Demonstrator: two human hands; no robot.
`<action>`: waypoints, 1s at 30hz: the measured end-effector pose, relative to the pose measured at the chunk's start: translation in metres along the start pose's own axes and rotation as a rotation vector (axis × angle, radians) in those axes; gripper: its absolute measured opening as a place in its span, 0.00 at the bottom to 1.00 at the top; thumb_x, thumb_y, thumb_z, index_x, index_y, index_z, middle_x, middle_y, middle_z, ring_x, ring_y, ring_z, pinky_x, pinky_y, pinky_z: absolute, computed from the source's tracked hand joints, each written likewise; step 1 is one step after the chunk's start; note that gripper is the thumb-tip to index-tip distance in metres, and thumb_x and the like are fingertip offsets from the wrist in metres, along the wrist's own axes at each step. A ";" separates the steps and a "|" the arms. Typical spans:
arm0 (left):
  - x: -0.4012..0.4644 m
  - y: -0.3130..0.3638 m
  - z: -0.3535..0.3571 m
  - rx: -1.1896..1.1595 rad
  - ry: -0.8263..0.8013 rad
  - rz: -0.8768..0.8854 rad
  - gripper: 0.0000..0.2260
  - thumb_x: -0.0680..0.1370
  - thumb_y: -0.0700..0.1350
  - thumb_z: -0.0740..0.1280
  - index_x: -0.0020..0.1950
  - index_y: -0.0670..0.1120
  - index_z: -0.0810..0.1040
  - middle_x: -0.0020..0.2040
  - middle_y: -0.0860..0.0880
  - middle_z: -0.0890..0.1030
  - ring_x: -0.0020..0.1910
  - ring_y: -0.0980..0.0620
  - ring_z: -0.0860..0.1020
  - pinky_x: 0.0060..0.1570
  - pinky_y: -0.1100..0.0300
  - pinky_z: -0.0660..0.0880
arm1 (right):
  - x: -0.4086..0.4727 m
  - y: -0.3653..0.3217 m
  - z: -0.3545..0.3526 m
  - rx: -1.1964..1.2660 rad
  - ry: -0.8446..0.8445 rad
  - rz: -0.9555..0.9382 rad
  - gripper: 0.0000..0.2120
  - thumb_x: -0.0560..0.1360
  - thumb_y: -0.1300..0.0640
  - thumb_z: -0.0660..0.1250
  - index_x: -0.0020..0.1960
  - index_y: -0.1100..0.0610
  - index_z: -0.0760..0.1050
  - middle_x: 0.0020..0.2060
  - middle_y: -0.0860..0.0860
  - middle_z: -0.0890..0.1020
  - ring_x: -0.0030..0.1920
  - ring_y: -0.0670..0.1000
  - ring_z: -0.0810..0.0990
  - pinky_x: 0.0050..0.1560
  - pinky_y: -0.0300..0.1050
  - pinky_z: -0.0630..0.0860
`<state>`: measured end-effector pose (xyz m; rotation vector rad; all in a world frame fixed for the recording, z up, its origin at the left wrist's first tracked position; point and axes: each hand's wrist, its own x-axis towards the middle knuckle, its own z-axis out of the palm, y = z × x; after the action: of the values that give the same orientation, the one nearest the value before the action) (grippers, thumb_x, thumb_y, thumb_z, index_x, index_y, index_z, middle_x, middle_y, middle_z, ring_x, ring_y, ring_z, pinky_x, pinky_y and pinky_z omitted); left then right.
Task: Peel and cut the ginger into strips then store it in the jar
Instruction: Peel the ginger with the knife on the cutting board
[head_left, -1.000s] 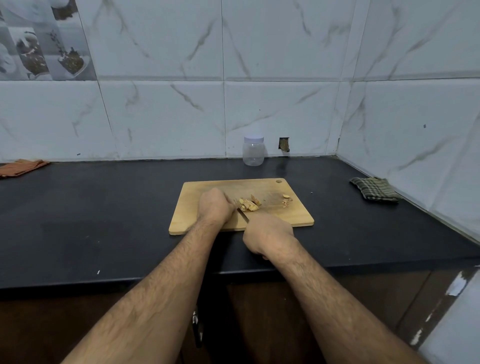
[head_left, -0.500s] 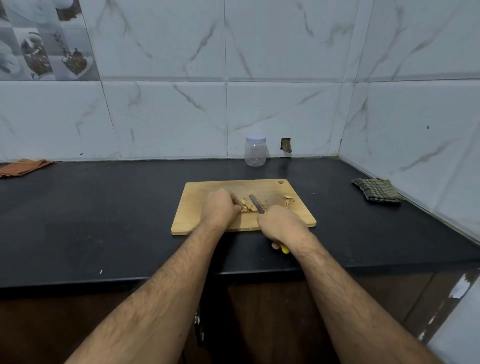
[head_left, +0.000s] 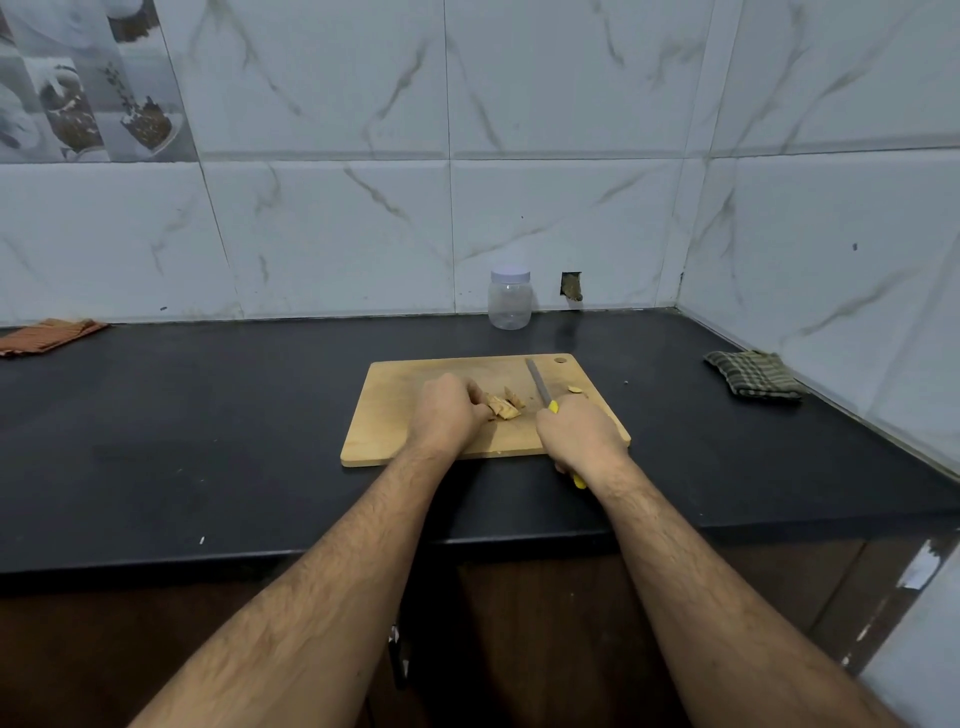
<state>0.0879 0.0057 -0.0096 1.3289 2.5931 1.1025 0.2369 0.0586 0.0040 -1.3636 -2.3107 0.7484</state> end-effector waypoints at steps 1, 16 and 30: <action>0.000 0.004 0.002 -0.009 0.003 0.018 0.04 0.76 0.42 0.71 0.42 0.49 0.83 0.44 0.54 0.83 0.46 0.56 0.78 0.47 0.63 0.73 | 0.002 0.004 -0.002 0.003 0.016 0.017 0.10 0.75 0.57 0.55 0.47 0.58 0.74 0.32 0.53 0.78 0.36 0.55 0.78 0.34 0.44 0.70; 0.020 0.075 0.062 0.202 -0.088 0.183 0.09 0.77 0.41 0.68 0.51 0.51 0.85 0.53 0.51 0.84 0.54 0.48 0.80 0.53 0.55 0.77 | 0.034 0.062 -0.034 -0.066 0.162 0.133 0.06 0.75 0.61 0.62 0.51 0.55 0.73 0.46 0.53 0.79 0.46 0.57 0.77 0.40 0.47 0.72; 0.027 0.058 0.035 0.034 0.057 0.120 0.11 0.80 0.42 0.65 0.59 0.52 0.83 0.53 0.52 0.84 0.48 0.53 0.82 0.54 0.55 0.79 | 0.027 0.056 -0.034 -0.057 0.173 0.074 0.04 0.75 0.61 0.61 0.48 0.55 0.73 0.44 0.52 0.77 0.45 0.56 0.76 0.38 0.46 0.69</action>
<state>0.1226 0.0677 0.0067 1.5003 2.6131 1.1335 0.2814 0.1129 -0.0019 -1.4845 -2.1724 0.5658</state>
